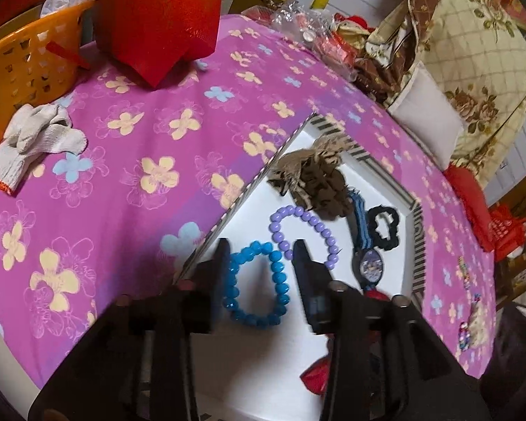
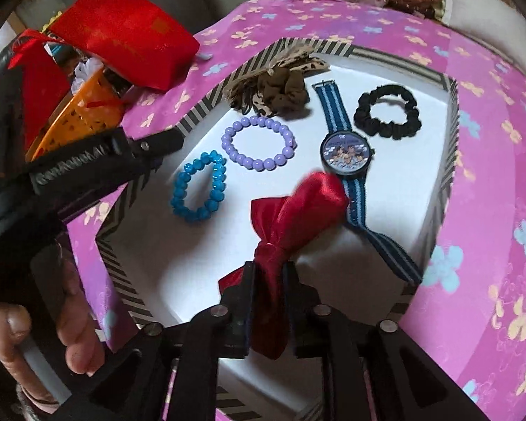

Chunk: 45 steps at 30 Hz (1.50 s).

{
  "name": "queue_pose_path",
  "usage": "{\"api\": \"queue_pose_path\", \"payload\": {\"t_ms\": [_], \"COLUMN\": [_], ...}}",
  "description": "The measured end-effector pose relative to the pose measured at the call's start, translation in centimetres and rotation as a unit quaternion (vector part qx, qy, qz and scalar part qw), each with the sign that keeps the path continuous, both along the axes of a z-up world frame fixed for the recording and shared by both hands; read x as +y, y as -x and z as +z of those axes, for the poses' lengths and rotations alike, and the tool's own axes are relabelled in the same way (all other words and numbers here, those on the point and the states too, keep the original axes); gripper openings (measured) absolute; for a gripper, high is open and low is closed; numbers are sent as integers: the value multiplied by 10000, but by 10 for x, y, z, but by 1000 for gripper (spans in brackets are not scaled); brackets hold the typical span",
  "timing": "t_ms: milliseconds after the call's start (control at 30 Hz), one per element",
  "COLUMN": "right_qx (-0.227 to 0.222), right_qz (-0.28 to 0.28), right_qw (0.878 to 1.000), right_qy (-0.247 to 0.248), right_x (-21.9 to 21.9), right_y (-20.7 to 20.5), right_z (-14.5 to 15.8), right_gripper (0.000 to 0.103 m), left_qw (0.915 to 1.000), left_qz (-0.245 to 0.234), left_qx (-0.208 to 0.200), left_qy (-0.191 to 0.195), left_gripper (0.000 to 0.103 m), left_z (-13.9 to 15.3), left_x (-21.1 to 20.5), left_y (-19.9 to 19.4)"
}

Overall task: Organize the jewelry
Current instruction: 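Carry the blue bracelet and red bow into the tray with both tools, then open both tools in the tray and withdraw them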

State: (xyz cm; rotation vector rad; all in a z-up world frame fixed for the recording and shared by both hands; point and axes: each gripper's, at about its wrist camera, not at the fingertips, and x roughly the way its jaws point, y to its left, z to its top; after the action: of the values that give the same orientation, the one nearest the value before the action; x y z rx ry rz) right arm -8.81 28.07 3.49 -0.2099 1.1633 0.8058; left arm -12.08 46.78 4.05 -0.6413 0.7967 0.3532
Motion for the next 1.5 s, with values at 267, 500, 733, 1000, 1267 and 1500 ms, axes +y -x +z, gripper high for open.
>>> {"api": "queue_pose_path", "payload": {"t_ms": [267,500,733,1000,1267,1500], "right_qx": [-561,-942,-790,-553,-814,-1107], "right_qz": [-190,-255,-307,-817,-1379,-2725], "right_qw": [9982,9942,9912,9944,9870,9541], "right_qy": [-18,450,1012,379,-116,573], "right_x": [-18,4,29,7,-138,-313], "right_y": [0,-30,-68,-89,-21,27], "right_z": [20,16,-7,14,59,48], "right_gripper": [41,34,19,19,43,44], "left_qw": [9994,9988,9987,9992,9994,9991], "left_qz": [-34,108,-24,-124,-193,-368], "left_qx": [-297,-373,-368,-308,-272,-180], "left_qy": [168,291,337,237,80,-50], "left_gripper": [51,51,51,51,51,51], "left_z": [6,5,3,-2,-1,4], "left_x": [-3,1,-3,-7,-15,-50], "left_y": [0,3,-2,-9,-9,-2]}}
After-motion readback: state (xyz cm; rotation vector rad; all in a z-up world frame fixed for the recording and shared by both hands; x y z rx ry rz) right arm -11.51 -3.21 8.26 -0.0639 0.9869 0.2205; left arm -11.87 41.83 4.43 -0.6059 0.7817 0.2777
